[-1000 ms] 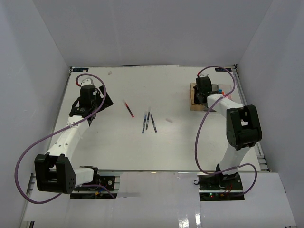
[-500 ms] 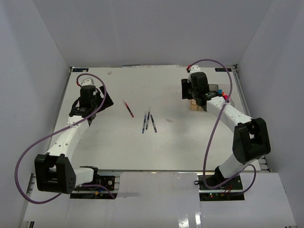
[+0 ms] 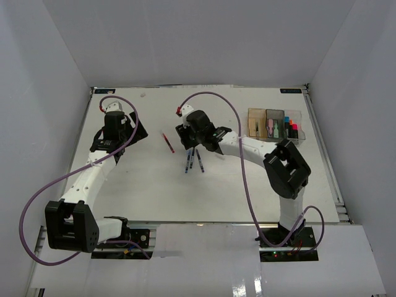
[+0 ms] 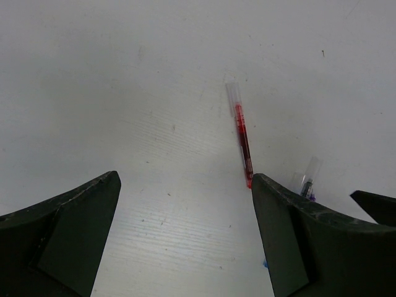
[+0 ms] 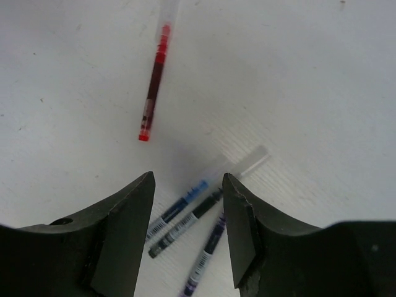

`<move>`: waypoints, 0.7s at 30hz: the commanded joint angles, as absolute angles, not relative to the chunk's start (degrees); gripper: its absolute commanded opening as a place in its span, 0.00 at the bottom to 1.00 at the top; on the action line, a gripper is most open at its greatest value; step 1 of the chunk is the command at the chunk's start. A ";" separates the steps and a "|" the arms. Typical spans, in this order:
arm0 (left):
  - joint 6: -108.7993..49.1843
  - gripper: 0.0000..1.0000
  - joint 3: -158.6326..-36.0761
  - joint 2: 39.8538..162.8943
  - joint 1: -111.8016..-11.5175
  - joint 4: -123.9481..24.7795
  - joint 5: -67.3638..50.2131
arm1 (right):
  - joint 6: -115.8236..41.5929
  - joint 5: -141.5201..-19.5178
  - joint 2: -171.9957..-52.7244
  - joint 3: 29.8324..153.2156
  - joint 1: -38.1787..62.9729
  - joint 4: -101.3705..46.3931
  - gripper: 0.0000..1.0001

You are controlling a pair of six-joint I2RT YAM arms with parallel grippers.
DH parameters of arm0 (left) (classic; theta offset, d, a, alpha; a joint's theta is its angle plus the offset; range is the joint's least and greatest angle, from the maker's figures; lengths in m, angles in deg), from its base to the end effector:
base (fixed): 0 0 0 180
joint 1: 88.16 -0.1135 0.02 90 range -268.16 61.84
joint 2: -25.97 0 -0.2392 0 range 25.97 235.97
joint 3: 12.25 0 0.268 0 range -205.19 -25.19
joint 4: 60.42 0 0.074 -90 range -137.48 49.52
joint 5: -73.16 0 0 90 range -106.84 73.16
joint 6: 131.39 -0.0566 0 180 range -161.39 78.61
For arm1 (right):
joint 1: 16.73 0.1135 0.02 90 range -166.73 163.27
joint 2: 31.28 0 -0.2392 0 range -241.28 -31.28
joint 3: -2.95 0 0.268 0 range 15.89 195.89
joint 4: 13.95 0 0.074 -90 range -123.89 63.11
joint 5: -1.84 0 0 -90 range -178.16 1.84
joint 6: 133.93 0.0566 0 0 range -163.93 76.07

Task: Sort the stationery into containers
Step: Pick up the pen from the center of the board.

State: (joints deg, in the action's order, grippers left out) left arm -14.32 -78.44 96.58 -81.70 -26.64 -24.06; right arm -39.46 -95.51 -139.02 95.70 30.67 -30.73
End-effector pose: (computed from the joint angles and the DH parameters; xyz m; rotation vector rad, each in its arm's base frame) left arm 0.3089 -0.0278 0.2380 -0.4674 2.1879 -0.1781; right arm 0.3183 0.3355 0.2035 -0.7135 2.0242 0.3986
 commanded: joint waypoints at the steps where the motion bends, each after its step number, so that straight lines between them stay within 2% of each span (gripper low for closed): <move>1: -13.97 0.98 -78.45 95.67 -82.18 -27.35 -24.22 | -37.95 -96.95 -143.24 101.57 33.19 -29.18 0.54; 10: -13.79 0.98 -78.36 95.40 -82.27 -27.27 -25.10 | -40.76 -97.65 -156.42 111.25 36.18 -27.68 0.54; 21: -13.61 0.98 -78.45 95.22 -82.45 -27.27 -24.40 | -40.94 -98.53 -164.60 116.26 36.36 -27.60 0.50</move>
